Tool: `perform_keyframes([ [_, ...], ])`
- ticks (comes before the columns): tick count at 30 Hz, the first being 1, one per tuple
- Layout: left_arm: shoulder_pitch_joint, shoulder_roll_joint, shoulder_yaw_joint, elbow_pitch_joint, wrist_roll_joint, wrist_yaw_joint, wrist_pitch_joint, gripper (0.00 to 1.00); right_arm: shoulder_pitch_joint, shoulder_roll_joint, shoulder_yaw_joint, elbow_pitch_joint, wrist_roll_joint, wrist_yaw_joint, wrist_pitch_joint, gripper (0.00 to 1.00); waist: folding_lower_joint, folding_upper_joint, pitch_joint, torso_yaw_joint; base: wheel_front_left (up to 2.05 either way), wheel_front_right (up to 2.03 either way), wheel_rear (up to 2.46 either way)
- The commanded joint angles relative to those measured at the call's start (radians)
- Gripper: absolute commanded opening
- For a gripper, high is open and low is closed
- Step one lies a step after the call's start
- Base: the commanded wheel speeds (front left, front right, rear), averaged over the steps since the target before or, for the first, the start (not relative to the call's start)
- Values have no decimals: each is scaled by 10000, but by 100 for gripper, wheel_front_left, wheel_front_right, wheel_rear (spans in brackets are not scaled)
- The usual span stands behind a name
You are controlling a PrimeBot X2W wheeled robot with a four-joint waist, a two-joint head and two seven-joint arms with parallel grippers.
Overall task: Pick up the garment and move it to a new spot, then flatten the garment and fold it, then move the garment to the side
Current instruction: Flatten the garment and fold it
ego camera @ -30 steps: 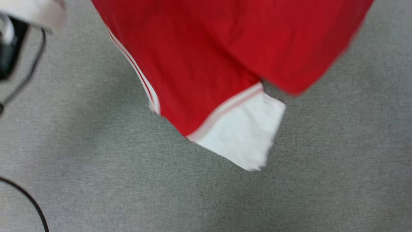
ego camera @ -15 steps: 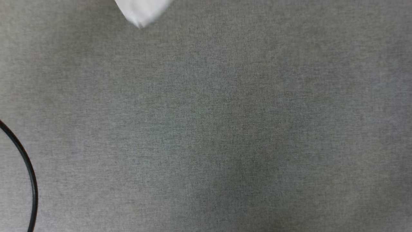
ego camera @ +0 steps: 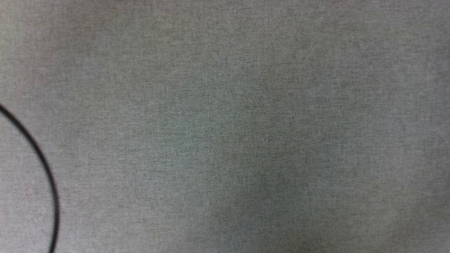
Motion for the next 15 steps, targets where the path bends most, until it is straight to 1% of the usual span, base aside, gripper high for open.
perform_keyframes([
  [1,481,-106,-139,258,-81,-72,-208,0,504,137,251,232,193,-3,-268,0,-1,0,-60,-18,0,0,0],
  [4,1331,-212,-310,633,-230,-151,-551,0,1224,329,666,558,441,-3,-667,0,-1,0,-214,-44,0,0,0],
  [5,1331,-212,-310,633,-230,-151,-551,0,1224,329,666,558,441,-3,-667,0,-1,0,-214,-44,0,0,0],
  [9,2775,-197,-426,919,-551,-112,-1047,0,2321,443,1387,817,851,-3,-1147,0,-1,0,-557,-65,0,0,0],
  [12,4177,-44,-412,903,-850,28,-1365,0,3249,397,1944,892,1156,-3,-1447,0,-1,0,-948,-108,0,0,0],
  [15,5763,187,-179,608,-1247,312,-1620,0,4193,276,2414,896,1541,-3,-1671,0,-1,0,-1391,-159,0,0,0],
])
